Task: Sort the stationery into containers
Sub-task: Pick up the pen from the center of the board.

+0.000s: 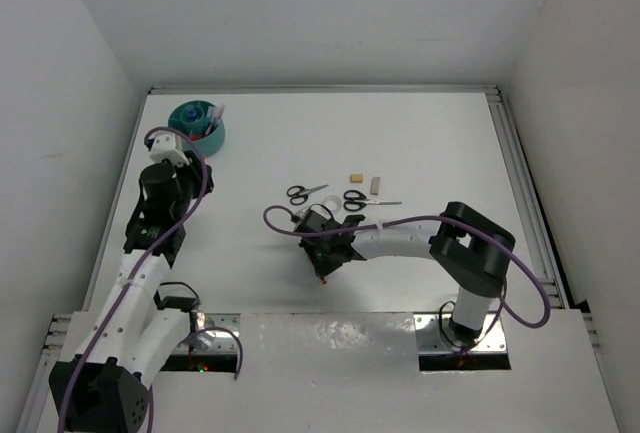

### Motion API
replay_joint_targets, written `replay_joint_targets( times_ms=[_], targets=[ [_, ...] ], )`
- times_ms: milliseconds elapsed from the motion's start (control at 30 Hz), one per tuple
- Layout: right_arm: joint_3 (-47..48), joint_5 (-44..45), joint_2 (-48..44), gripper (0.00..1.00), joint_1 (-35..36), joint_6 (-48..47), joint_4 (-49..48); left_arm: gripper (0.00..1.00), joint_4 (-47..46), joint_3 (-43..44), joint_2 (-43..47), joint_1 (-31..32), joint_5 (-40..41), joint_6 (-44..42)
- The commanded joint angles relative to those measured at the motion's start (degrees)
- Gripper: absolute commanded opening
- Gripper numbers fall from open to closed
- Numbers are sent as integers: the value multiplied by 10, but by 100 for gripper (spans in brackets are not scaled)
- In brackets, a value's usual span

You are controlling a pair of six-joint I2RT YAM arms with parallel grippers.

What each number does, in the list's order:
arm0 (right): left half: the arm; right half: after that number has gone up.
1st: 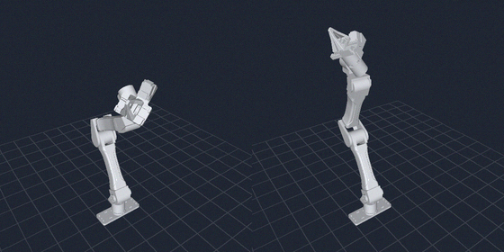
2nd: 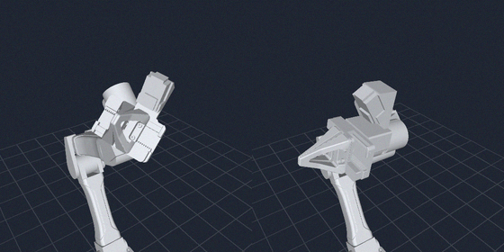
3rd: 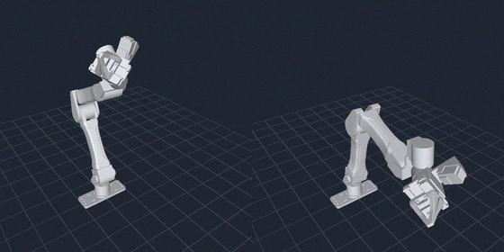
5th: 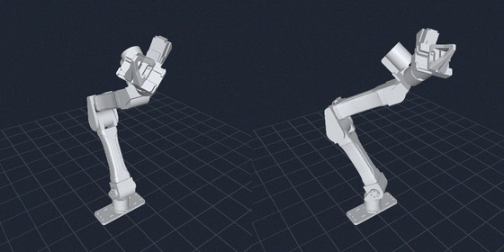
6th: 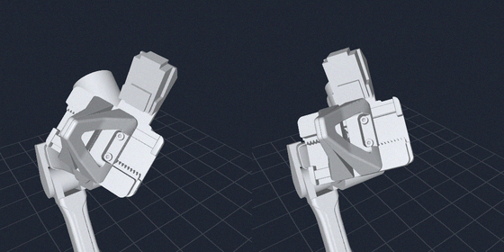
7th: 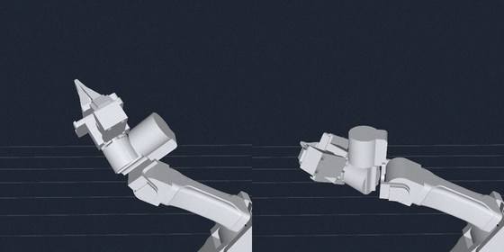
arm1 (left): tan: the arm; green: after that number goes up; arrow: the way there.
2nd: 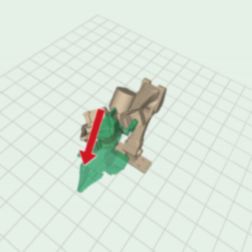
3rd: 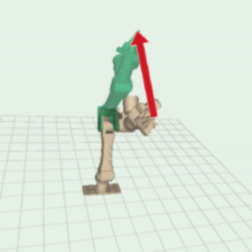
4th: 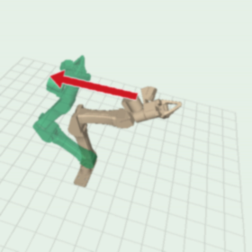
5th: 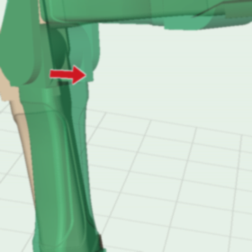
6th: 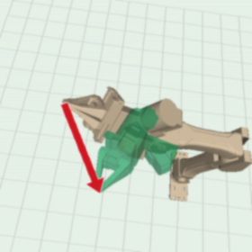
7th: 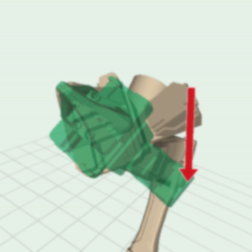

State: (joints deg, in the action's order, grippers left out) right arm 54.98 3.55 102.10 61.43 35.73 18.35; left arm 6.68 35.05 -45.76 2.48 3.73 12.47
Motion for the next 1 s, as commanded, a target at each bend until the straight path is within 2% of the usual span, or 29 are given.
replay_joint_targets(
  times_ms=[0, 133, 233, 333, 467, 533, 733, 967],
  targets=[
    [-5, 25, 1, 0, 2, 19, -2, 32, -25, -3, 18, -8, 10, 15],
    [-55, 11, -55, 0, -5, 20, -63, 32, -30, -6, 26, -8, -33, 13],
    [-41, 30, -107, 0, -6, -13, -65, 34, -56, -17, 35, -7, -161, 5],
    [-24, 78, -169, 0, -7, -42, -98, 38, -119, -39, 43, -5, -297, 47],
    [-21, 106, -234, 0, -12, -77, -197, 42, -195, -65, 48, -4, -419, 95],
    [-13, 109, -248, 0, -13, -92, -215, 44, -220, -72, 46, -3, -475, 108],
    [34, 98, -234, 0, -13, -134, -243, 50, -265, -70, 38, 27, -566, 95],
    [57, 67, -207, 0, -12, -146, -258, 55, -277, -68, 30, 37, -581, 119]
  ],
)
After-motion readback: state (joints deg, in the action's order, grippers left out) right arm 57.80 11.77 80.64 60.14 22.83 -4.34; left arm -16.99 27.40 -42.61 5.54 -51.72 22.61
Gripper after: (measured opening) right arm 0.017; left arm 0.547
